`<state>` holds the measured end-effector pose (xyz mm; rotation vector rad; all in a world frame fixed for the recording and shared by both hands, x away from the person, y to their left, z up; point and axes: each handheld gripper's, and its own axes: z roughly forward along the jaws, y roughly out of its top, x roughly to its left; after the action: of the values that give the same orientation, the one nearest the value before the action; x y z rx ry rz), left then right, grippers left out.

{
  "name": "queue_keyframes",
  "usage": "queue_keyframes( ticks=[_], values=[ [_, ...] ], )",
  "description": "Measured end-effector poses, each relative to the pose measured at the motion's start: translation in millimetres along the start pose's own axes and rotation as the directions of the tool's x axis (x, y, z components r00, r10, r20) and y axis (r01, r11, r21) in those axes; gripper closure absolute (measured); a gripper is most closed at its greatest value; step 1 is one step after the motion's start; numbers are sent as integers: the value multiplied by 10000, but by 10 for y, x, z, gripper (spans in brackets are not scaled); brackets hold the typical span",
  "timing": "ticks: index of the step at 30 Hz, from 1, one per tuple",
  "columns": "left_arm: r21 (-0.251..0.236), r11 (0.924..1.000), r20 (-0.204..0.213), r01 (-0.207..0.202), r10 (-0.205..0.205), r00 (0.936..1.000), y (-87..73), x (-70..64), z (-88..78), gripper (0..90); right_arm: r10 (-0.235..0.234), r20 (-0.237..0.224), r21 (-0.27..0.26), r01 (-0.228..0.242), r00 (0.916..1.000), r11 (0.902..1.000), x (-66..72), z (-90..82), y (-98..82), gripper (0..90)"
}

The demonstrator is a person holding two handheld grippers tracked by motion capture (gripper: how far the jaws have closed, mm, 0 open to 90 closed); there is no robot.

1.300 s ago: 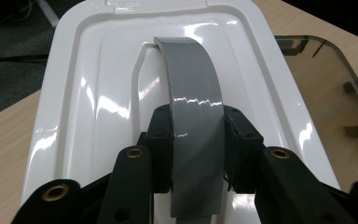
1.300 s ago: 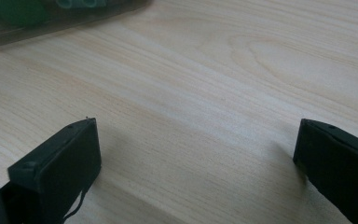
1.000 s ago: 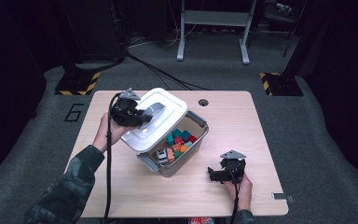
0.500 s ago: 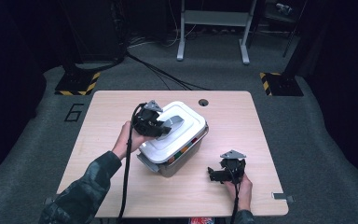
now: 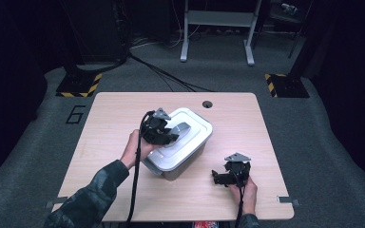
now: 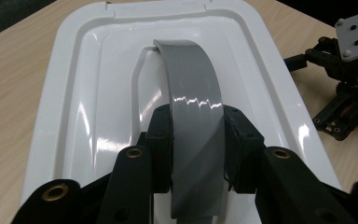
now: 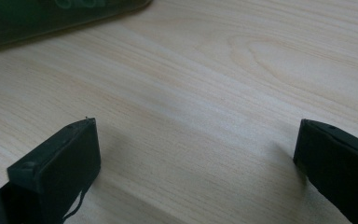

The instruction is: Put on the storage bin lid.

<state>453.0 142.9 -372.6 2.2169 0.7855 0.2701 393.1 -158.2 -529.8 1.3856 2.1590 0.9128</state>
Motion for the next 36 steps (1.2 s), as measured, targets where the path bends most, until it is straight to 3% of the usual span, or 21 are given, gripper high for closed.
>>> queue_keyframes(
  ticks=[12,13,15,18,19,23,27,36],
  values=[
    [108,9996,-371,-277,281,9989,-31,-104,41,655,13,-6,7,-13,10000,10000,2,0,0,0],
    [103,9993,-502,-369,373,9980,-27,-123,37,591,21,-5,6,-21,10000,10000,2,-1,0,0],
    [83,9987,-597,-511,515,9969,-20,-130,23,571,21,-5,5,-21,10000,10000,2,-1,0,0],
    [-20,9987,-789,-514,510,9956,4,-148,-29,417,18,-4,7,-18,10000,10000,2,-1,0,0],
    [-86,9987,-754,-509,501,9959,17,-138,-72,417,18,-4,7,-18,10000,10000,2,-1,0,0],
    [-287,9983,-930,-509,481,9945,39,-115,-209,262,11,-1,11,-11,10000,10000,2,-1,0,0],
    [-428,9978,-1194,-508,453,9918,28,-76,-390,169,21,-3,5,-21,10000,10000,2,-1,0,0],
    [-717,9972,-1982,-230,84,9801,-199,103,-842,110,12,-7,2,-12,10000,10000,0,0,0,0]
  ],
)
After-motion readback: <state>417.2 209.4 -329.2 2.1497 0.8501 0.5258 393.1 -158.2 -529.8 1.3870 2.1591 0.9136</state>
